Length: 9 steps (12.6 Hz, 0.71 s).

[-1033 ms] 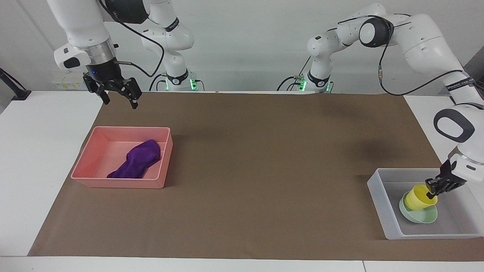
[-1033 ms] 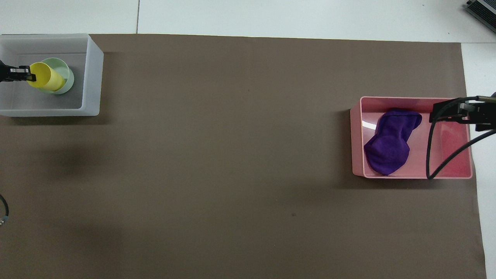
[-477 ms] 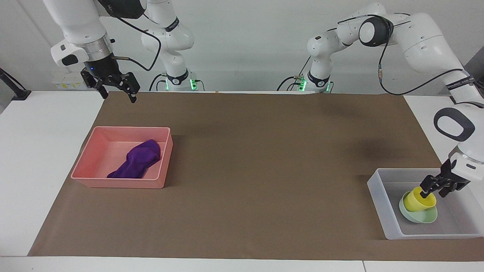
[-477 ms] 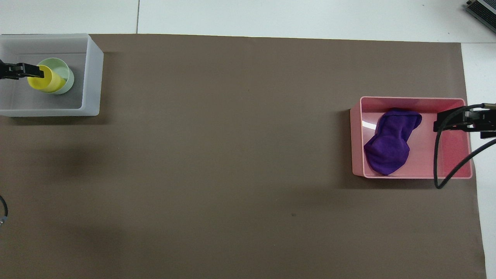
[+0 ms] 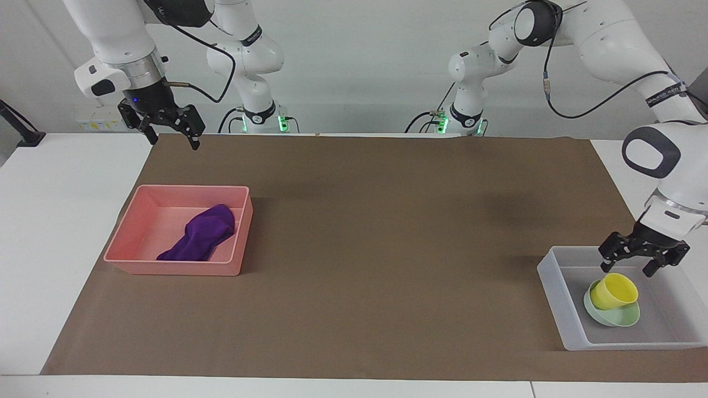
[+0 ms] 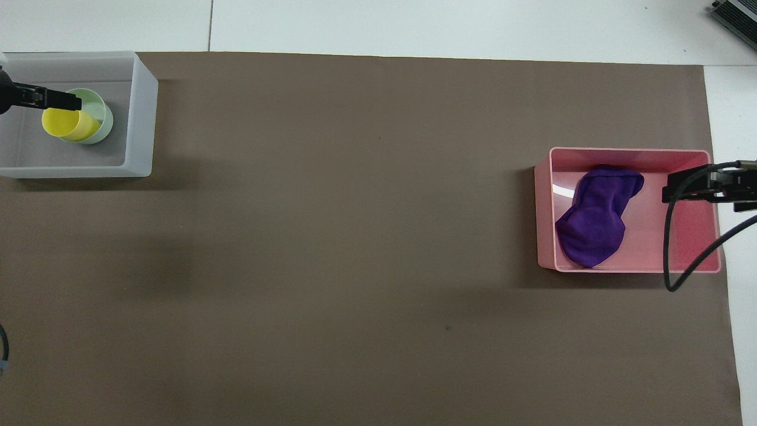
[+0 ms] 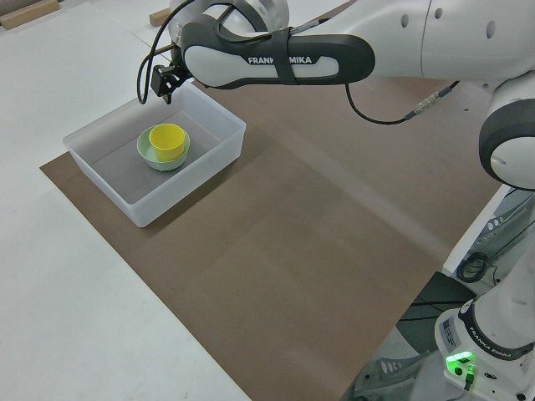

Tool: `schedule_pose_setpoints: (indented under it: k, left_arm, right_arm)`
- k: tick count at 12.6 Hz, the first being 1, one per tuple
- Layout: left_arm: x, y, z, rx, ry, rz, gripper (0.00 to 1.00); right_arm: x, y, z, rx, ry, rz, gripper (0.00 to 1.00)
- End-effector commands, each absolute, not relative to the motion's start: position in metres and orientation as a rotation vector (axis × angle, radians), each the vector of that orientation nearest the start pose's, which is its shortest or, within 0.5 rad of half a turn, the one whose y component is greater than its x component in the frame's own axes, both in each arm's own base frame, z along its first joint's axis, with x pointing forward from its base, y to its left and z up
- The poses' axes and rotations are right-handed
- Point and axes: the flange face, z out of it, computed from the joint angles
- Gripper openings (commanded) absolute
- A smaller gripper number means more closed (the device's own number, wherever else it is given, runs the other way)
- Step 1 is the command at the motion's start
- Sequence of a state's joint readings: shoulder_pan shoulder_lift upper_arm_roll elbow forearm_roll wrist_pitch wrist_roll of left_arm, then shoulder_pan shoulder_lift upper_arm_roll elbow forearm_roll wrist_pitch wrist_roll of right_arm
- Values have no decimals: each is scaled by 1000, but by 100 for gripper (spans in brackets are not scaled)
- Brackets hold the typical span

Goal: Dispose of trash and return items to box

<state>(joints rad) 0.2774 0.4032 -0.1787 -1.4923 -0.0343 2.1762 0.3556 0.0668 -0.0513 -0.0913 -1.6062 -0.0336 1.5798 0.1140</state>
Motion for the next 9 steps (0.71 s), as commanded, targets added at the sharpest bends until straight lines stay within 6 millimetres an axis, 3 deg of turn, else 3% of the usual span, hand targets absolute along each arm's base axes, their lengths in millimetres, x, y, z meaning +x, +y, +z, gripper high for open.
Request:
schedule_pose_setpoints:
  k: [1, 3, 4, 7, 9]
  left_arm:
    - [653, 51, 486, -3102, 428, -406, 100]
    - [635, 16, 491, -3091, 497, -396, 100]
    - [627, 5, 499, -3092, 481, -403, 100]
    - [592, -56, 519, -3110, 419, -419, 100]
    - [582, -86, 528, -3126, 410, -389, 100]
  right_arm:
    - [533, -22, 631, -3167, 127, -10, 100]
    - [532, -20, 631, -3168, 112, -5, 100]
    - [532, -18, 630, -3167, 112, -3, 100]
    - [532, -18, 630, -3167, 116, -3, 100]
    - [532, -18, 630, -3169, 116, -10, 100]
